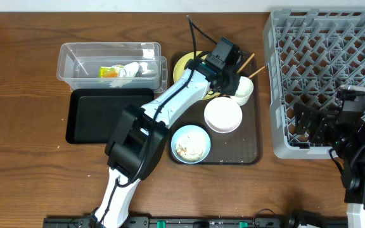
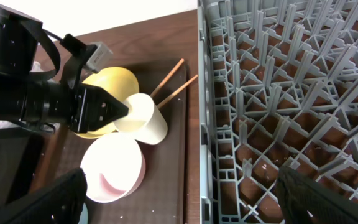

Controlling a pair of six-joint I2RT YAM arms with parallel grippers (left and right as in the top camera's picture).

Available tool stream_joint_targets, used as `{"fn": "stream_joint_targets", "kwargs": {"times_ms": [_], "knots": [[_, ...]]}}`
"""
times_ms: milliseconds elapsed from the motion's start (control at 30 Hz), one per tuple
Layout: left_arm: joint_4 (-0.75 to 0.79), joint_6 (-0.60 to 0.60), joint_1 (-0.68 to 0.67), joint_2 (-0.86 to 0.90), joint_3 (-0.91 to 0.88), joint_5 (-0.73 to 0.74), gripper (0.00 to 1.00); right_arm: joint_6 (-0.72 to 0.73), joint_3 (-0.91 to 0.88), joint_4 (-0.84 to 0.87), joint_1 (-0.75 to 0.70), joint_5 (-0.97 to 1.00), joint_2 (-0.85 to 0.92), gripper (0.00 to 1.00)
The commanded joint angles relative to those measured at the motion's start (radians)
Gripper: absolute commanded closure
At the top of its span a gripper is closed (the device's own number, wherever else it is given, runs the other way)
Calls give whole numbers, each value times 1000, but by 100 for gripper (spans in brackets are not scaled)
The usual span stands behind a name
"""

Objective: Sort waste into correct bins and load items into the dishwasher rack
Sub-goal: 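Move the left gripper to the white cup and grasp it, then hand the white cup from the left gripper to the right gripper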

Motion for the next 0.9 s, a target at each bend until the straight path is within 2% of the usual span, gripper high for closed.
{"fn": "stream_joint_targets", "kwargs": {"times_ms": [0,267,367,467,567,667,767,867], "knots": [[13,-1,0,8,5,16,94,12,18,0,-15,-1,-6,5],[10,0,10,-23,9,85,94,13,18,1,-15,-1,-6,7],[-45,-1,48,-79,20,114,94,13,18,13,-14,-6,-3,12],[-134,0,126,-164,21,226,94,13,16,50,-13,-55,20,14],[-240,6,221,-235,21,364,94,13,15,120,-13,-205,79,10],[-324,63,312,-273,21,554,94,13,15,238,-13,-433,166,7],[-367,117,385,-278,21,772,94,14,15,380,-13,-655,259,7],[-378,146,428,-272,18,935,94,77,15,528,-2,-826,354,6]]}}
